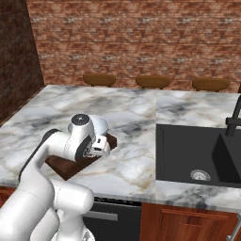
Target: Place the bowl with cake and the cupcake onto the tray.
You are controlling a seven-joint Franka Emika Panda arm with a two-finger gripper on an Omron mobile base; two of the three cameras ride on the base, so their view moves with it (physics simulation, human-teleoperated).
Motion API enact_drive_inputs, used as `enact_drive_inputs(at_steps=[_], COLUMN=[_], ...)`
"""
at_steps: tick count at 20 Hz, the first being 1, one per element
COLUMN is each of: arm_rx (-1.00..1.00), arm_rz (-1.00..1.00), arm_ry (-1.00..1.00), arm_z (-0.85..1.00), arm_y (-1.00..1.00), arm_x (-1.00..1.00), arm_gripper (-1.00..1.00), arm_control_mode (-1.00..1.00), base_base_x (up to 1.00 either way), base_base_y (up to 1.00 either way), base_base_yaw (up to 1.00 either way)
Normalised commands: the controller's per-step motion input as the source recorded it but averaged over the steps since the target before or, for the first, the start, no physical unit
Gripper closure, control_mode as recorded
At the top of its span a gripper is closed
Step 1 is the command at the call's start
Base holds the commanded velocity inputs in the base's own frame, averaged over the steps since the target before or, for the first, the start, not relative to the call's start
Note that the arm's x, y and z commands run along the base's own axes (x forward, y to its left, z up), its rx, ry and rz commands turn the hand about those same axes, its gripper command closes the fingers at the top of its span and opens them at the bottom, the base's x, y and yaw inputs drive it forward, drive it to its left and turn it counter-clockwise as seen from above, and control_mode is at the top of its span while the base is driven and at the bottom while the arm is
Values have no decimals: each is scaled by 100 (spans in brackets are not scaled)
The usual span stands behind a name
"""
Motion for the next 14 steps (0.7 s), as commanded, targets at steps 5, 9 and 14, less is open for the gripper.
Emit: enact_drive_inputs(at_steps=[5,9,14], arm_rx=[5,0,0], arm_rz=[0,-2,-4], arm_ry=[-1,0,0], arm_z=[10,13,1], arm_y=[29,46,50], arm_x=[-5,3,0], arm_gripper=[100,100,100], arm_control_mode=[-100,-100,-100], base_base_x=[0,0,0], base_base_y=[0,0,0], base_base_yaw=[0,0,0])
